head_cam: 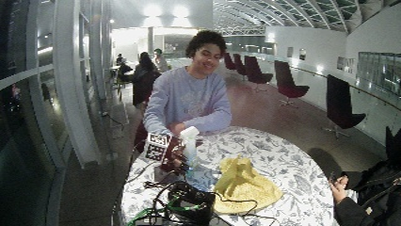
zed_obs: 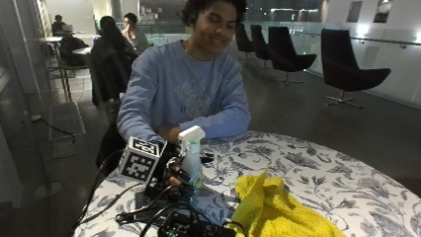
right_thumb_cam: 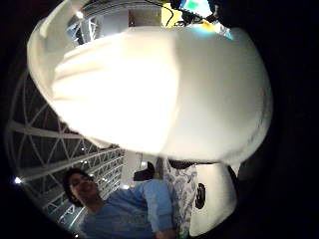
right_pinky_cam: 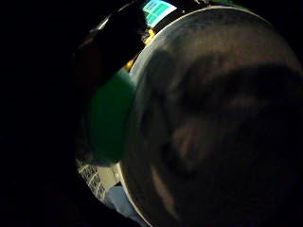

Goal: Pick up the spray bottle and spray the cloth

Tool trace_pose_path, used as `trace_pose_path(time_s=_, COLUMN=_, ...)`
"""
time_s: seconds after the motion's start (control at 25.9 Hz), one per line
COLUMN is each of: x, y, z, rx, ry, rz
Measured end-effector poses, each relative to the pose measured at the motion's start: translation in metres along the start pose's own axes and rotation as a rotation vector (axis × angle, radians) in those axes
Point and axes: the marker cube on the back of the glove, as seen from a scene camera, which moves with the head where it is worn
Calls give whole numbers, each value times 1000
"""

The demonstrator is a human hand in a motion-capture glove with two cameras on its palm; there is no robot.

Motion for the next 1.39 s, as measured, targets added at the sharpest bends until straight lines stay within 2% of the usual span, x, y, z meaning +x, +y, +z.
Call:
trace_pose_path(time_s=0.19, x=-1, y=-7, z=3, rx=19, ry=13, rz=-21)
trace_pose_path(time_s=0.39, x=-12, y=-14, z=3, rx=-6, ry=-48, rz=-108)
trace_pose_path(time_s=0.5, x=-29, y=-12, z=6, rx=-95, ry=-129, rz=-167)
trace_pose_path(time_s=0.66, x=-59, y=-7, z=17, rx=-310, ry=-193, rz=-196)
trace_pose_path(time_s=0.85, x=-89, y=-6, z=38, rx=-517, ry=-213, rz=-101)
trace_pose_path(time_s=1.16, x=-93, y=-21, z=52, rx=-625, ry=-172, rz=106)
trace_pose_path(time_s=1.39, x=-96, y=-18, z=56, rx=-699, ry=-158, rz=173)
